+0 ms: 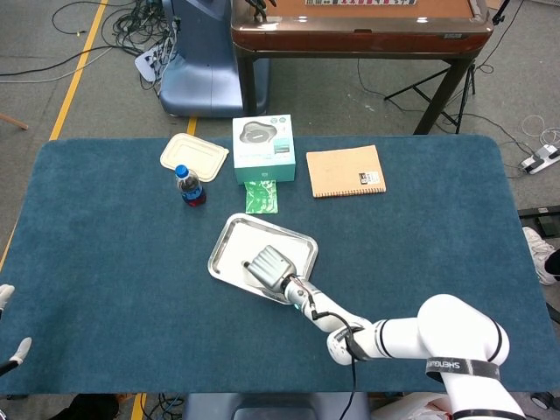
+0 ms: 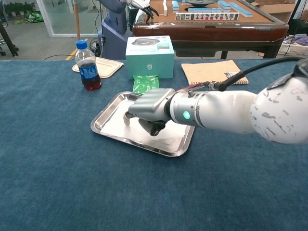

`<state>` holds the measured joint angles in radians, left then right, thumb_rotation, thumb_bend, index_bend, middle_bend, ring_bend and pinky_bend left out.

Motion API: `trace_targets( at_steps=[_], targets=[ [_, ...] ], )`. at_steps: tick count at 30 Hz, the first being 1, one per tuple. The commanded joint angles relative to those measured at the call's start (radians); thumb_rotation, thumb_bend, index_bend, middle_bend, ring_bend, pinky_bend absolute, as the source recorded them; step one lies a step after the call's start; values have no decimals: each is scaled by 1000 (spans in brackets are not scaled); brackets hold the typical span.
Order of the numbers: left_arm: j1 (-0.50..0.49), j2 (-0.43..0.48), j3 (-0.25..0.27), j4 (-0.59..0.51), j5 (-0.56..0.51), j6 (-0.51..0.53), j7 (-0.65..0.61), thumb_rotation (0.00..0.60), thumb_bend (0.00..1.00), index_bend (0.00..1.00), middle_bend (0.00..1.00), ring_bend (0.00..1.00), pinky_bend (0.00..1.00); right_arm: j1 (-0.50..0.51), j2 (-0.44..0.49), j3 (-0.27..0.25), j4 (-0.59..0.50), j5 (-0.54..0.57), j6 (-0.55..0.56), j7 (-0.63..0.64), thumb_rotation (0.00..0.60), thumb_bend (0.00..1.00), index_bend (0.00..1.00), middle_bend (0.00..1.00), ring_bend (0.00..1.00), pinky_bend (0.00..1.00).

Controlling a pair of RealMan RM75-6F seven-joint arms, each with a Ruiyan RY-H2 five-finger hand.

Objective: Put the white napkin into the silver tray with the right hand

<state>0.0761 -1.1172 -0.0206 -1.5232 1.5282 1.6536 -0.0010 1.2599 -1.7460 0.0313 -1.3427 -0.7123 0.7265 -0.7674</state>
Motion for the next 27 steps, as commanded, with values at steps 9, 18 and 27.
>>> trace_targets(
  at_steps=[9,18,27],
  targets=[
    [3,0,-2,7,-3,0,-6,600,242,100,123,120,91,2,2,19,0,7,18,13,600,1000,200,977,941,1000],
    [1,0,-2,4,-2,-4,-1,600,242,100,123,120,91,-12,43,0,-122,-81,32,31,600,1000,200,976,941,1000],
    [5,3,-2,-1,-4,-1,4,600,243,99,123,120,91,-11,23,-2,-103,-98,17,43,600,1000,200,976,941,1000]
  ],
)
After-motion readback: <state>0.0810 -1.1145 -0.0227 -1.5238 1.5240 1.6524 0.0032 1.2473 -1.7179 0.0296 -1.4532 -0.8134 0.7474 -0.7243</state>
